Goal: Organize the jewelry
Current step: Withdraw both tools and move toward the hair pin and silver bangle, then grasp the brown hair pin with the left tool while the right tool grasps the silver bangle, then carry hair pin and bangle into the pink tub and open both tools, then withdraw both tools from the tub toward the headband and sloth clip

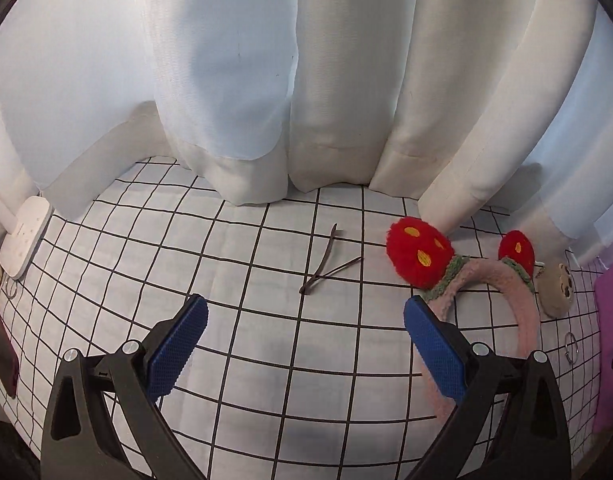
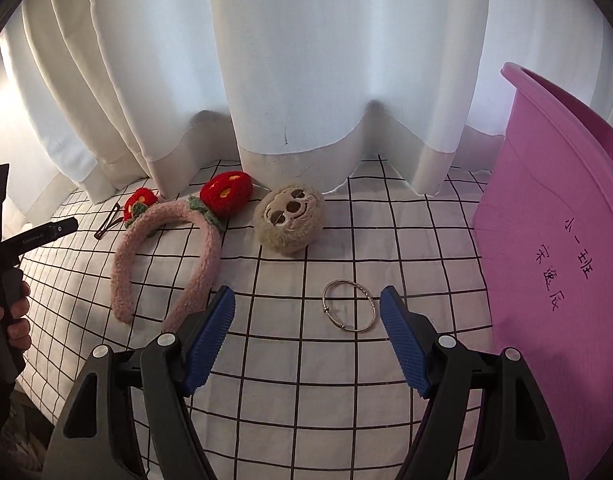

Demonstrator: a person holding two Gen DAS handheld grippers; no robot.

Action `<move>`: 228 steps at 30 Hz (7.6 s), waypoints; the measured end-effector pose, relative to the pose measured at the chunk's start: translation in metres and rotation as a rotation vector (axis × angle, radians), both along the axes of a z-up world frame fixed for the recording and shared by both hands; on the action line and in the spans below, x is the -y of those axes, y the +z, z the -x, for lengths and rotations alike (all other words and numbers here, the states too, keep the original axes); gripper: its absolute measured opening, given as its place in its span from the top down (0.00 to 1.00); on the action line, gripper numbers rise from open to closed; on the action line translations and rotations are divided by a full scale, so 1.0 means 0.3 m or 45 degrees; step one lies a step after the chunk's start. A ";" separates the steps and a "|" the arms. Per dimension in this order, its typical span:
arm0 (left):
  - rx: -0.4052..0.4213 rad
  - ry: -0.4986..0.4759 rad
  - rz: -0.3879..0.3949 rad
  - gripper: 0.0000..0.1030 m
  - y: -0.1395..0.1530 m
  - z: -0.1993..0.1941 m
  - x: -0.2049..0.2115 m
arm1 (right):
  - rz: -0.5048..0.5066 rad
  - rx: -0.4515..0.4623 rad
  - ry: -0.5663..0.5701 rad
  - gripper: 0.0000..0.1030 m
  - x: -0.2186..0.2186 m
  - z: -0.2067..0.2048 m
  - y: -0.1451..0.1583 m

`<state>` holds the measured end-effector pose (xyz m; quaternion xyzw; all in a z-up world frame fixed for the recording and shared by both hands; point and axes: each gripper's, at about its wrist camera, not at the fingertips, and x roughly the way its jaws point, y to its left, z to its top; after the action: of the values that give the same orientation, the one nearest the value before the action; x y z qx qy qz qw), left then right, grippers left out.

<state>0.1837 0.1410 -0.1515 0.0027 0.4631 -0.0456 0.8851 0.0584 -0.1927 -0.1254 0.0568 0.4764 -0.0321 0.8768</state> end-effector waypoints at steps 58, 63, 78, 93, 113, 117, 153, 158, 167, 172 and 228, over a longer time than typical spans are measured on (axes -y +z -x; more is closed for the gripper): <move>-0.030 -0.135 -0.077 0.21 -0.226 -0.198 0.090 | 0.092 -0.116 -0.220 0.23 0.089 -0.105 -0.330; -0.003 -0.228 -0.076 0.51 -0.214 -0.165 0.128 | 0.075 -0.124 -0.186 0.27 0.077 -0.112 -0.327; 0.062 -0.269 -0.136 0.92 -0.177 -0.044 0.158 | 0.066 -0.076 -0.093 0.54 -0.010 -0.082 -0.296; 0.148 -0.256 0.008 0.92 0.052 0.125 0.096 | 0.007 0.033 0.010 0.54 -0.036 -0.013 -0.060; 0.356 -0.456 0.125 0.92 0.460 0.369 0.433 | -0.047 0.327 0.091 0.54 0.066 0.200 0.353; 0.379 -0.541 0.149 0.92 0.511 0.420 0.554 | -0.039 0.400 0.064 0.54 0.138 0.261 0.439; -0.017 -0.989 0.118 0.90 0.316 0.744 1.579 | -0.032 0.275 -0.411 0.53 0.968 0.631 0.325; 0.010 -0.964 0.065 0.89 0.294 0.760 1.604 | -0.026 0.265 -0.386 0.53 0.989 0.612 0.293; 0.091 -0.878 0.128 0.15 0.344 0.748 1.577 | -0.022 0.308 -0.352 0.39 0.994 0.613 0.309; 0.137 -0.860 0.116 0.14 0.364 0.763 1.562 | -0.034 0.335 -0.335 0.38 0.997 0.610 0.312; 0.109 0.013 0.074 0.06 0.264 0.298 0.145 | -0.100 0.185 0.147 0.31 0.022 0.056 0.228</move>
<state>0.0943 0.0973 -0.0721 -0.0233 0.4235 -0.0542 0.9040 0.0415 -0.1994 -0.0572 0.0659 0.4149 0.0413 0.9065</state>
